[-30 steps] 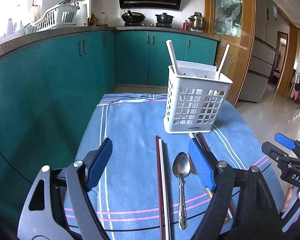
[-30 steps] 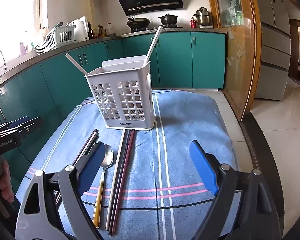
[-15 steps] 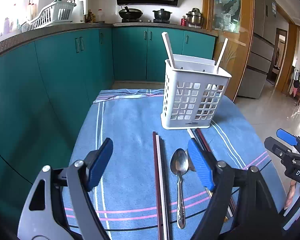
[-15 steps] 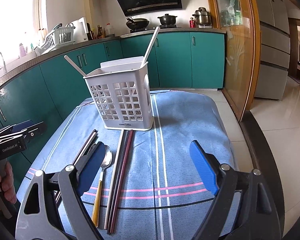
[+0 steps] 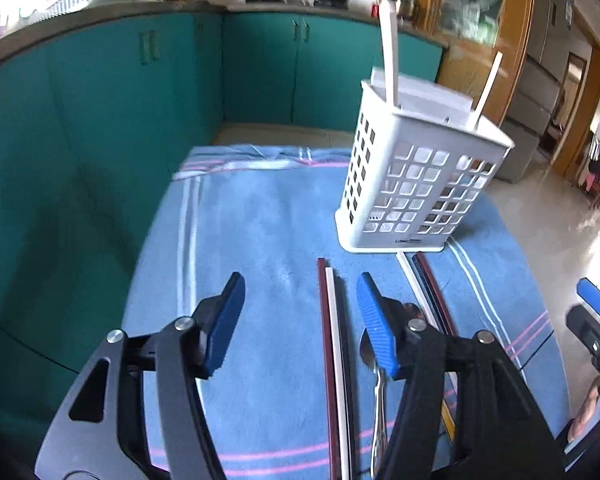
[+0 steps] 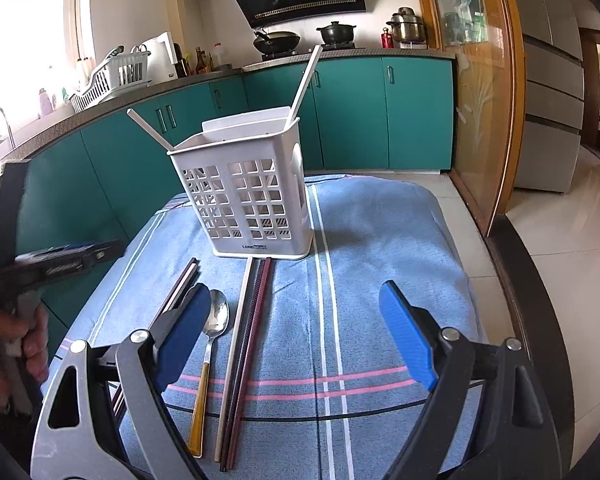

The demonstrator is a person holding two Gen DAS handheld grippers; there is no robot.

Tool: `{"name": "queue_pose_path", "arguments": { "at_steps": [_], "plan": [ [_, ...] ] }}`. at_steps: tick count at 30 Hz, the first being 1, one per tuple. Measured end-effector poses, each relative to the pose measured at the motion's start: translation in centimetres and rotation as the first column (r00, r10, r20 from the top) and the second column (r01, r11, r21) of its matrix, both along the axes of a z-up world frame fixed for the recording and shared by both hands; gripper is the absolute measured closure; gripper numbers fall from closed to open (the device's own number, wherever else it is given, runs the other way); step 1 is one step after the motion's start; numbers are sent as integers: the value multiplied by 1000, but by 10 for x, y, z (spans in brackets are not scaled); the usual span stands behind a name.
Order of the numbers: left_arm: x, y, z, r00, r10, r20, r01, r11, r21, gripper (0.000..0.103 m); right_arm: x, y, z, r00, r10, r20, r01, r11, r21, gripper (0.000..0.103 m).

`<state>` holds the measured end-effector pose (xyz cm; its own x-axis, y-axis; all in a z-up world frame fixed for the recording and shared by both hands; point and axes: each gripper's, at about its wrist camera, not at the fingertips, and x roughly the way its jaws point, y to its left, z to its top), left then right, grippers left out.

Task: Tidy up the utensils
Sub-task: 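Grasp a dark red chopstick beside the holder with the left tool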

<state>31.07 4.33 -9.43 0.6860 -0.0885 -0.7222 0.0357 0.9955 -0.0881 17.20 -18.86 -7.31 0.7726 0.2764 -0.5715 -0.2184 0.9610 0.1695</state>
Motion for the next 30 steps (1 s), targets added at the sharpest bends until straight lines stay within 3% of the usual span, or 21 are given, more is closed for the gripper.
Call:
{"name": "queue_pose_path", "arguments": {
  "at_steps": [6,16,24,28,30],
  "plan": [
    [61,-13,-33,991,-24,-134,28,999,29,73,7,-3,-7,999,4,-36,-3,1000,12,19],
    [103,-24,-69,968,-43,-247,56,997,45,81,11,0,-11,998,21,-58,-20,1000,12,19],
    [104,-25,-69,967,-38,-251,57,996,69,83,11,2,-11,998,22,-62,-22,1000,11,19],
    [107,-18,-69,967,-23,-254,37,998,53,96,12,1,-10,998,20,-62,-19,1000,10,19],
    [109,-12,-69,968,-29,-251,35,999,23,96,13,1,-11,998,21,-63,-21,1000,4,19]
  ]
}}
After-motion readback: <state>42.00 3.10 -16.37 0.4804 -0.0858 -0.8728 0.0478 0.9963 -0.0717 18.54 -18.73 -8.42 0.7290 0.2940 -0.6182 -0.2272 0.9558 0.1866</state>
